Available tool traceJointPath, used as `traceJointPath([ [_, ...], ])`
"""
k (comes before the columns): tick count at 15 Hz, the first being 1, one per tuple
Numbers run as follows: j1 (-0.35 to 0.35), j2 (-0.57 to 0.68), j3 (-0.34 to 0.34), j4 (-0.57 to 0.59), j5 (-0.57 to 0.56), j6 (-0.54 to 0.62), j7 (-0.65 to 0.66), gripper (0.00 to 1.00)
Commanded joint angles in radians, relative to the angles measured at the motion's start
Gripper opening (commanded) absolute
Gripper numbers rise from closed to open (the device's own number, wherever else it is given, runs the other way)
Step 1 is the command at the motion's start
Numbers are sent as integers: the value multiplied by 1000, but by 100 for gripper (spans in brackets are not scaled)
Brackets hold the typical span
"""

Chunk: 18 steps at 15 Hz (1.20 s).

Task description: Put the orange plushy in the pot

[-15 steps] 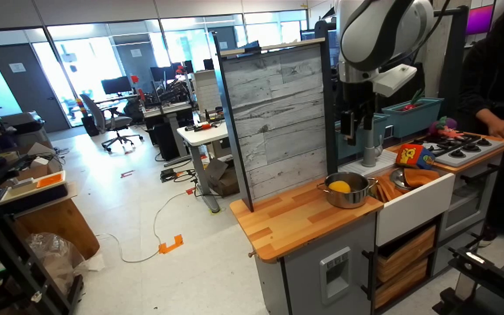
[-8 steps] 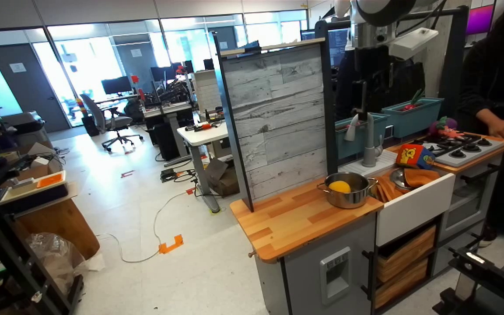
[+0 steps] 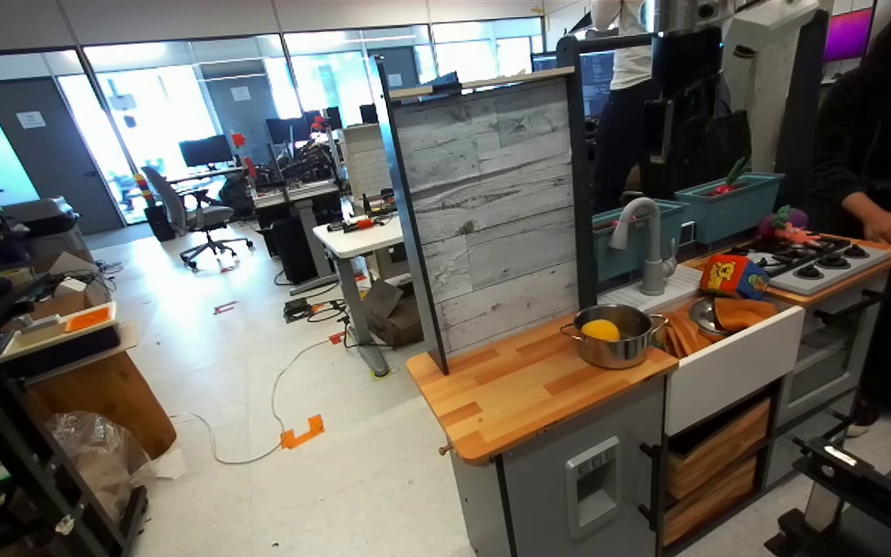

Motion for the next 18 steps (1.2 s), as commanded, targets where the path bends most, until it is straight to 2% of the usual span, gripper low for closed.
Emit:
traceJointPath([
  [1, -11, -62, 8, -60, -2, -14, 5, 100],
  [18, -10, -46, 10, -55, -4, -3, 3, 100],
])
